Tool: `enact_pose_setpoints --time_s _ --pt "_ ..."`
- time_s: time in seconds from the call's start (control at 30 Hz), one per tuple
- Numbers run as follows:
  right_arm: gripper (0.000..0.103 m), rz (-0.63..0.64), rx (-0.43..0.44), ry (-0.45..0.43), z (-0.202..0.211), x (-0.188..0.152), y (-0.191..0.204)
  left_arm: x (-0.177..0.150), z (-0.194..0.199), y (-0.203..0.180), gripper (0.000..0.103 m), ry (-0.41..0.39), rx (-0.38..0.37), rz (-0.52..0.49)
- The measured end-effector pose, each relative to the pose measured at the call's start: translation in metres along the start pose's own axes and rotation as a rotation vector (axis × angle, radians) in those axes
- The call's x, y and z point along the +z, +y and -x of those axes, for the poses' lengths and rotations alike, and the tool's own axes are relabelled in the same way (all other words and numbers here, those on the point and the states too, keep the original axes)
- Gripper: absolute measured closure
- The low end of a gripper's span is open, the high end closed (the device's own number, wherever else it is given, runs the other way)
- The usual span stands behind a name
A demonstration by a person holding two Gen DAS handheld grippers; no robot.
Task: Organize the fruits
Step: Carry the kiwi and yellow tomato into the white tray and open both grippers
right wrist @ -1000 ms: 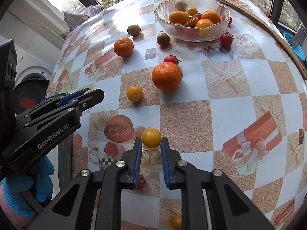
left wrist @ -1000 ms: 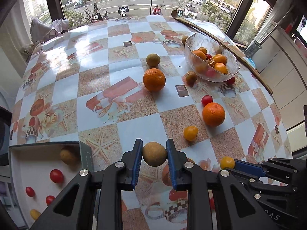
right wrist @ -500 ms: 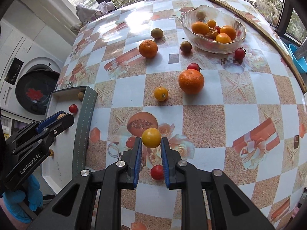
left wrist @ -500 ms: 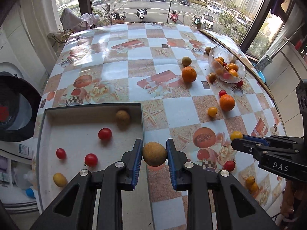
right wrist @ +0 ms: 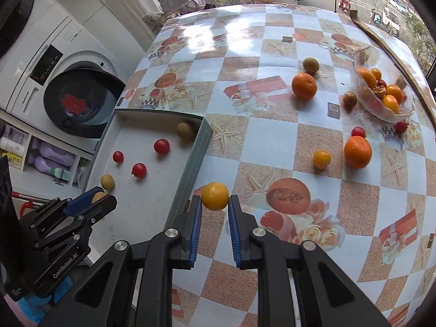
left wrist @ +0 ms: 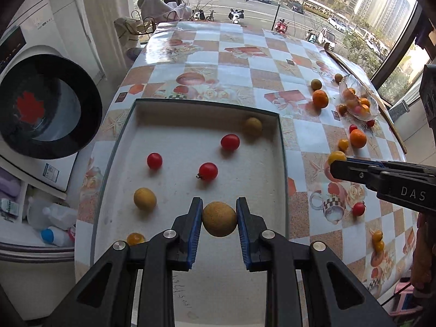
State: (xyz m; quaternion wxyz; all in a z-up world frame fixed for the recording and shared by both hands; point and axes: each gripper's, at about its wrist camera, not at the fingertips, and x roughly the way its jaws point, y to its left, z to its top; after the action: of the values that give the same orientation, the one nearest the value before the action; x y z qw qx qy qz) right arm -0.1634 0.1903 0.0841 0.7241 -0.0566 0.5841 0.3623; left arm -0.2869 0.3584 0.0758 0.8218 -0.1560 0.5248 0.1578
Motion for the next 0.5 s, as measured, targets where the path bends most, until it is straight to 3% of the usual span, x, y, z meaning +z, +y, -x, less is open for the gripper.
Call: enact_pose_setpoints --time_s 0.5 --pt "0.082 0.167 0.071 0.101 -0.047 -0.001 0.092 -0.05 0.005 0.076 0.076 0.039 0.09 0.176"
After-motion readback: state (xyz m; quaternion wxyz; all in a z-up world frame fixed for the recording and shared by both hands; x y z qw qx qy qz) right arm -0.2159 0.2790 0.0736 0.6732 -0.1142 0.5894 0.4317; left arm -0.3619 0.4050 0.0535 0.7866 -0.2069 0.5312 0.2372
